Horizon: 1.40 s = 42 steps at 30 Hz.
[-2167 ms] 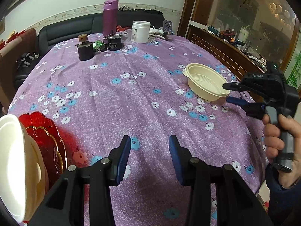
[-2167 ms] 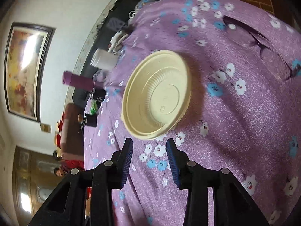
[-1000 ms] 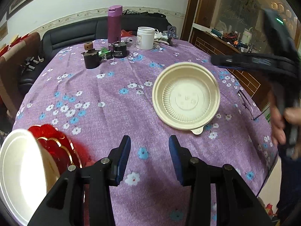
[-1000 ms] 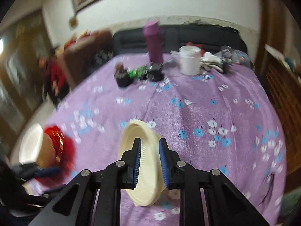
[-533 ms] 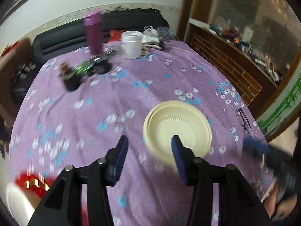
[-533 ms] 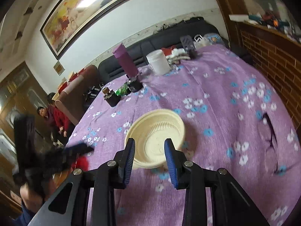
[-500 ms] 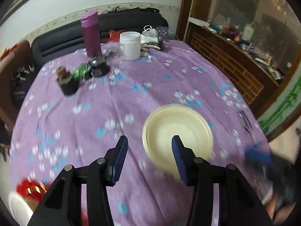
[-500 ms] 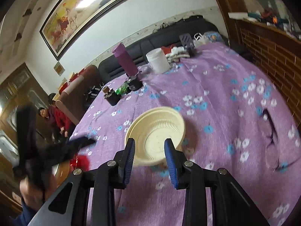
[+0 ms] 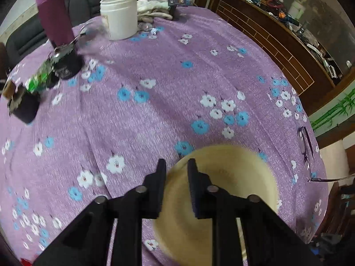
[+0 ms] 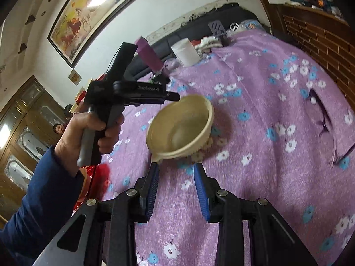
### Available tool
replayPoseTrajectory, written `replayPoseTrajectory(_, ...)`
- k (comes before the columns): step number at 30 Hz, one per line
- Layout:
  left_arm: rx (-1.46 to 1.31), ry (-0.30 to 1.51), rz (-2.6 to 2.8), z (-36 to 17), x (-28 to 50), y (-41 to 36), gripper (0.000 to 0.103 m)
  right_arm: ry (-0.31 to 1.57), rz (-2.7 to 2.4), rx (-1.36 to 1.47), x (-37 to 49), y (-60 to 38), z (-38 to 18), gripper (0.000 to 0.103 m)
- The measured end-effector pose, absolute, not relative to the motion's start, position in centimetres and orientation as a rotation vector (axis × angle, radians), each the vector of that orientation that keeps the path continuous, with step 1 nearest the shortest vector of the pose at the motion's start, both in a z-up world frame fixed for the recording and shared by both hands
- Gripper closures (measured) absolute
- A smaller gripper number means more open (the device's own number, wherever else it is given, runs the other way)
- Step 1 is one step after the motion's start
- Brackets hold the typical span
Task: Organize plates and bowls
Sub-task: 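Grasp the strainer bowl rim with the left tool while the right tool releases it, then hold the strainer bowl with the left tool while the right tool reaches its rim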
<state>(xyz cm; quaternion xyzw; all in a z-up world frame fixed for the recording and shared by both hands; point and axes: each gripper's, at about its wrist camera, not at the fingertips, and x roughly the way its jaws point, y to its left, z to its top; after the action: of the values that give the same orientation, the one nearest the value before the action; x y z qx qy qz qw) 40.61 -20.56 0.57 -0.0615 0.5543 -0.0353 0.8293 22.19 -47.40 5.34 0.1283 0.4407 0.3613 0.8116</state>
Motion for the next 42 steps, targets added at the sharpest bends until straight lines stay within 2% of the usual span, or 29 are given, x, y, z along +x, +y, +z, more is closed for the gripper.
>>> replayPoseTrajectory(3, -0.129, 1.156, -0.052, 0.7, 38.8, -20.6, 0.095, 0.977, 0.772, 0.285, 22.7, -46.6, 4.4, 0.068)
replayPoseTrajectory(15, -0.155, 1.086, -0.048, 1.6, 30.9, -20.2, 0.091, 1.007, 0.642, 0.357, 25.5, -46.6, 3.1, 0.068)
replayPoseTrajectory(17, -0.175, 1.076, -0.028, 1.9, 31.4, -19.3, 0.083, 1.017, 0.627, 0.386, 26.0, -46.9, 2.8, 0.068)
replayPoseTrajectory(19, -0.2, 1.065, 0.006, 2.1, 32.6, -18.4, 0.068, 1.027, 0.628, 0.409, 26.3, -47.0, 2.5, 0.068)
replayPoseTrajectory(22, -0.236, 1.062, 0.02, 1.8, 34.5, -17.8, 0.065, 1.038, 0.62, 0.441, 26.6, -47.1, 2.1, 0.068)
replayPoseTrajectory(27, -0.262, 1.072, -0.032, 1.0, 36.4, -19.0, 0.067, 1.052, 0.617, 0.478, 27.1, -46.9, 1.7, 0.068)
replayPoseTrajectory(28, -0.248, 1.076, -0.037, 0.7, 36.6, -19.6, 0.079, 1.054, 0.614, 0.478, 27.2, -46.8, 1.6, 0.068)
replayPoseTrajectory(30, -0.201, 1.086, -0.024, 0.2, 36.7, -20.4, 0.09, 1.062, 0.614, 0.479, 27.4, -46.5, 1.4, 0.068)
replayPoseTrajectory(35, -0.164, 1.062, -0.033, 0.6, 34.8, -20.9, 0.091, 1.057, 0.589, 0.475, 27.7, -46.4, 0.9, 0.068)
replayPoseTrajectory(39, -0.154, 1.042, -0.016, 1.1, 31.5, -20.7, 0.092, 1.018, 0.587, 0.445, 27.4, -46.8, 1.7, 0.075)
replayPoseTrajectory(42, -0.154, 1.021, -0.009, 1.6, 28.6, -20.4, 0.09, 0.986, 0.609, 0.396, 26.6, -46.5, 2.8, 0.076)
